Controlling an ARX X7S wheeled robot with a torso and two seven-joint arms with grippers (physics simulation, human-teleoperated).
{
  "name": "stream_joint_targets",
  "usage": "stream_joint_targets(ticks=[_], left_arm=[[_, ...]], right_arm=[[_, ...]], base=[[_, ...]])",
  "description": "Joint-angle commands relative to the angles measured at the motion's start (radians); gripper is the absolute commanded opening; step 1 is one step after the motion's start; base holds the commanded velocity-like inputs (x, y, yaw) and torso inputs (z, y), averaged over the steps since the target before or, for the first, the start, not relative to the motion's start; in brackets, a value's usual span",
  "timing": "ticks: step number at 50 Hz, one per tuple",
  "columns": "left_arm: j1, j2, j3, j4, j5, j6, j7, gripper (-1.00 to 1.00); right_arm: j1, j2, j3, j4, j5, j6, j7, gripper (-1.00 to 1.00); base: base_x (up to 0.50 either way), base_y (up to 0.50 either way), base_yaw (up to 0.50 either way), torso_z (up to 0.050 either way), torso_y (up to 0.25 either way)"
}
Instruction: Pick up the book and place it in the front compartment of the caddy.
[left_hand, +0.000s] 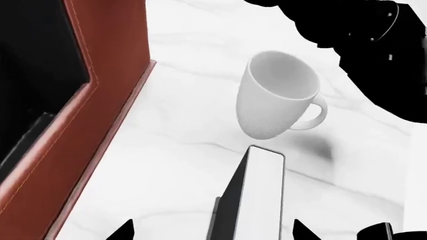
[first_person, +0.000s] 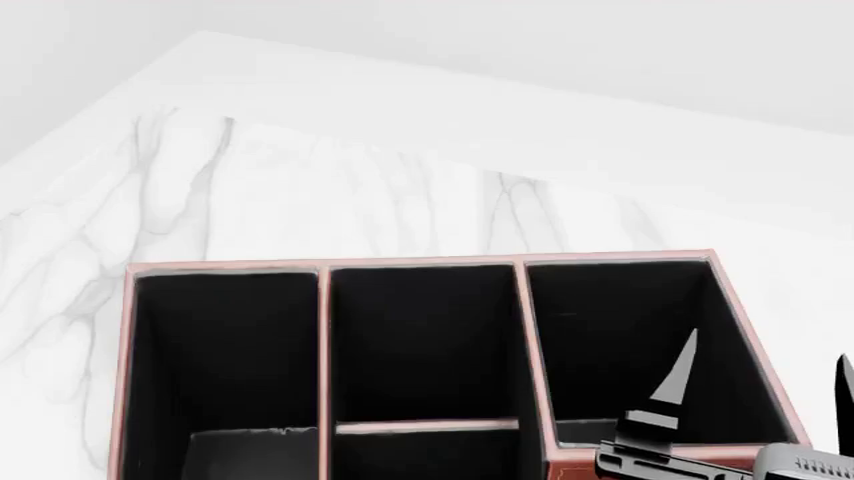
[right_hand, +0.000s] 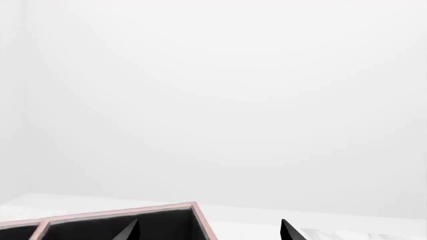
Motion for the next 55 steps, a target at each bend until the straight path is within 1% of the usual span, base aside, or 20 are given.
stream_joint_targets(ticks=[1, 11, 18, 37, 43, 44, 55], left_arm=[[-0.021, -0.007, 0.089, -0.032, 0.113, 0.04, 0.072, 1.0], [-0.057, -0.021, 0.172, -0.05, 0.18, 0.082, 0.171, 1.0], [-0.066, -0.008, 0.219, -0.1, 0.233, 0.114, 0.203, 1.0], [-0.055, 0.019, 0.313, -0.192, 0.345, 0.18, 0.222, 1.0], [-0.049, 0.03, 0.332, -0.228, 0.393, 0.226, 0.218, 1.0], [-0.048, 0.032, 0.328, -0.231, 0.393, 0.229, 0.214, -1.0], [-0.049, 0.017, 0.303, -0.202, 0.386, 0.254, 0.206, -1.0]], right_arm=[[-0.003, 0.003, -0.002, 0.001, 0.002, -0.005, 0.004, 1.0], [-0.007, 0.006, 0.002, 0.0, 0.008, -0.009, 0.006, 1.0], [-0.008, 0.008, 0.001, 0.002, 0.01, -0.01, 0.008, 1.0], [-0.01, 0.012, -0.002, 0.005, 0.015, -0.015, 0.012, 1.0], [-0.009, 0.014, -0.002, 0.006, 0.02, -0.014, 0.012, 1.0], [-0.009, 0.014, -0.002, 0.007, 0.021, -0.015, 0.012, 1.0], [-0.01, 0.018, -0.008, 0.005, 0.02, -0.015, 0.013, 1.0]], base=[[0.0, 0.0, 0.0, 0.0, 0.0], [0.0, 0.0, 0.0, 0.0, 0.0], [0.0, 0.0, 0.0, 0.0, 0.0], [0.0, 0.0, 0.0, 0.0, 0.0], [0.0, 0.0, 0.0, 0.0, 0.0], [0.0, 0.0, 0.0, 0.0, 0.0], [0.0, 0.0, 0.0, 0.0, 0.0]])
